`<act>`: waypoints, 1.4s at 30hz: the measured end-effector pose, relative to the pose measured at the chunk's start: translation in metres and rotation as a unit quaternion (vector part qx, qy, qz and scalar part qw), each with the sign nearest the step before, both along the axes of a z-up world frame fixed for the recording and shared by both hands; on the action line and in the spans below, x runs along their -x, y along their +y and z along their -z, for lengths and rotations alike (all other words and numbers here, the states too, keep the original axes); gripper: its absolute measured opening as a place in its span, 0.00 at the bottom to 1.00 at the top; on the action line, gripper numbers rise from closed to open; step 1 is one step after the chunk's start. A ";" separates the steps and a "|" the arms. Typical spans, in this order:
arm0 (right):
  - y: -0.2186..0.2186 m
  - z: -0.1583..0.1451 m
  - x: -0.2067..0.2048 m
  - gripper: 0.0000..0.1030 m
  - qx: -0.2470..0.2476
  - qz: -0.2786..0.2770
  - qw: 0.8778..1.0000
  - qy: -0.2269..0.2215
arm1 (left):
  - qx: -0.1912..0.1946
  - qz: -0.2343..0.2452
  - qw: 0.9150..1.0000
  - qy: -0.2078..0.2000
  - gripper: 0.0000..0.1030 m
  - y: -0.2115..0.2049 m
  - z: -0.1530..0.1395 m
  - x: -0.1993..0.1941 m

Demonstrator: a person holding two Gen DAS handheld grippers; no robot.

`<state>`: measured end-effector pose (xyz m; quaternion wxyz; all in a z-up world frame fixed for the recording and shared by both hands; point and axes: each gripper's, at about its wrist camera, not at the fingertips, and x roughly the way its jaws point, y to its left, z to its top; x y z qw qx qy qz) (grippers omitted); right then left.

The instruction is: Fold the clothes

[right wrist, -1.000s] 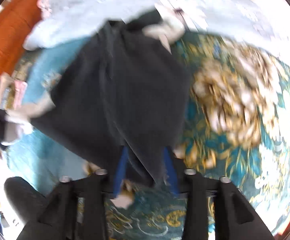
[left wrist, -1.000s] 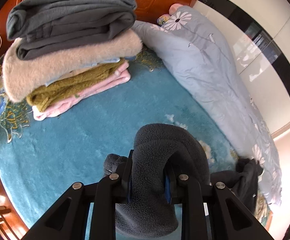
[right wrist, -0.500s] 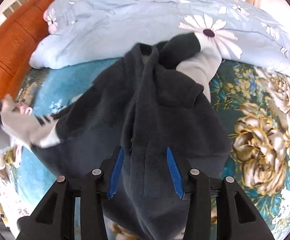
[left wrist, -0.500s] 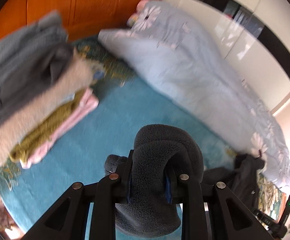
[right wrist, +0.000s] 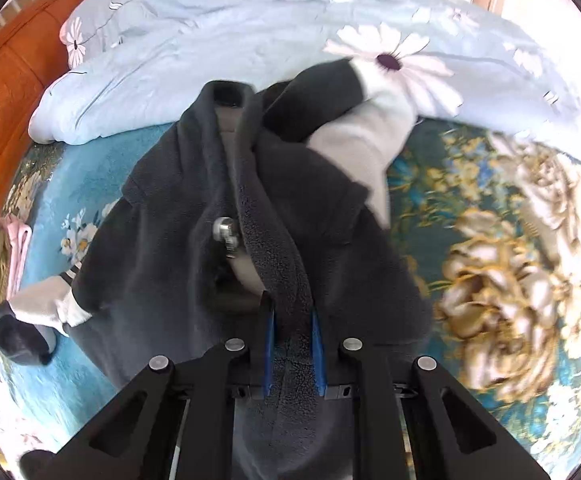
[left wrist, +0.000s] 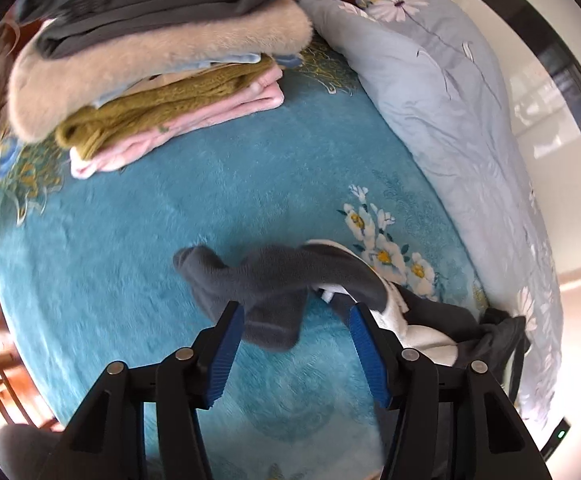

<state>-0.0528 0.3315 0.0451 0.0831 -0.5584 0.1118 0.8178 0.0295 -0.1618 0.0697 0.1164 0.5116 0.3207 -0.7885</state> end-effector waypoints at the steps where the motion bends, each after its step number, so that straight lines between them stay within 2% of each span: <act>1: 0.006 -0.004 -0.009 0.16 -0.011 0.005 1.000 0.004 | 0.001 0.005 1.000 0.003 0.57 0.012 -0.003 -0.001; 2: 0.013 -0.007 -0.017 0.16 -0.019 0.013 1.000 0.006 | 0.003 0.012 1.000 0.004 0.57 0.025 -0.007 -0.002; 5: 0.043 -0.006 -0.046 0.16 -0.023 0.061 0.998 -0.001 | 0.035 0.073 0.997 0.004 0.58 0.073 -0.016 0.009; 6: 0.052 -0.004 -0.056 0.16 -0.028 0.075 0.997 -0.008 | 0.032 0.101 0.994 0.007 0.58 0.093 -0.017 0.014; 9: 0.076 0.010 -0.083 0.15 0.001 0.106 0.994 -0.037 | 0.012 0.196 0.980 0.017 0.58 0.163 -0.015 0.026; 11: 0.083 0.018 -0.097 0.15 0.027 0.119 0.991 -0.048 | 0.020 0.262 0.965 0.027 0.59 0.212 -0.011 0.028; 15: 0.080 0.026 -0.106 0.16 0.054 0.105 0.992 -0.053 | 0.062 0.395 0.916 0.029 0.59 0.301 0.005 0.025; 17: 0.078 0.028 -0.109 0.16 0.065 0.094 0.992 -0.055 | 0.109 0.438 0.892 0.023 0.59 0.332 0.018 0.025; 19: 0.074 0.030 -0.111 0.16 0.072 0.083 0.992 -0.056 | 0.154 0.456 0.876 0.003 0.59 0.352 0.030 0.034; 22: 0.069 0.023 -0.111 0.16 0.072 0.067 0.994 -0.055 | 0.177 0.442 0.880 -0.012 0.58 0.360 0.041 0.047; 23: 0.069 0.022 -0.111 0.16 0.073 0.065 0.994 -0.054 | 0.180 0.433 0.883 -0.012 0.57 0.360 0.042 0.050; 24: 0.069 0.021 -0.112 0.16 0.074 0.063 0.994 -0.054 | 0.177 0.431 0.885 -0.006 0.41 0.358 0.041 0.050; 25: 0.069 0.020 -0.112 0.16 0.075 0.062 0.994 -0.053 | 0.174 0.431 0.885 0.001 0.17 0.356 0.039 0.050; 26: 0.069 0.020 -0.112 0.16 0.076 0.062 0.994 -0.053 | 0.178 0.433 0.884 0.004 0.11 0.354 0.038 0.048; 27: 0.070 0.019 -0.112 0.16 0.076 0.062 0.994 -0.053 | 0.183 0.431 0.884 0.012 0.10 0.351 0.034 0.045; 28: 0.070 0.019 -0.111 0.16 0.076 0.062 0.994 -0.053 | 0.180 0.424 0.887 0.024 0.09 0.344 0.029 0.042; 29: 0.070 0.020 -0.110 0.16 0.075 0.062 0.994 -0.053 | 0.171 0.409 0.896 0.032 0.09 0.333 0.023 0.040; 32: 0.068 0.016 -0.109 0.16 0.062 0.056 0.995 -0.053 | 0.121 0.349 0.927 0.056 0.08 0.286 0.002 0.034; 35: 0.066 0.010 -0.108 0.16 0.046 0.045 0.997 -0.045 | 0.103 0.276 0.952 0.084 0.08 0.221 -0.022 0.017; 38: 0.054 0.004 -0.111 0.15 0.044 0.011 0.998 -0.045 | 0.100 0.202 0.969 0.102 0.08 0.150 -0.039 -0.007; 42: 0.027 0.005 -0.120 0.15 0.052 -0.045 0.996 -0.062 | 0.089 0.118 0.985 0.092 0.07 0.069 -0.041 -0.054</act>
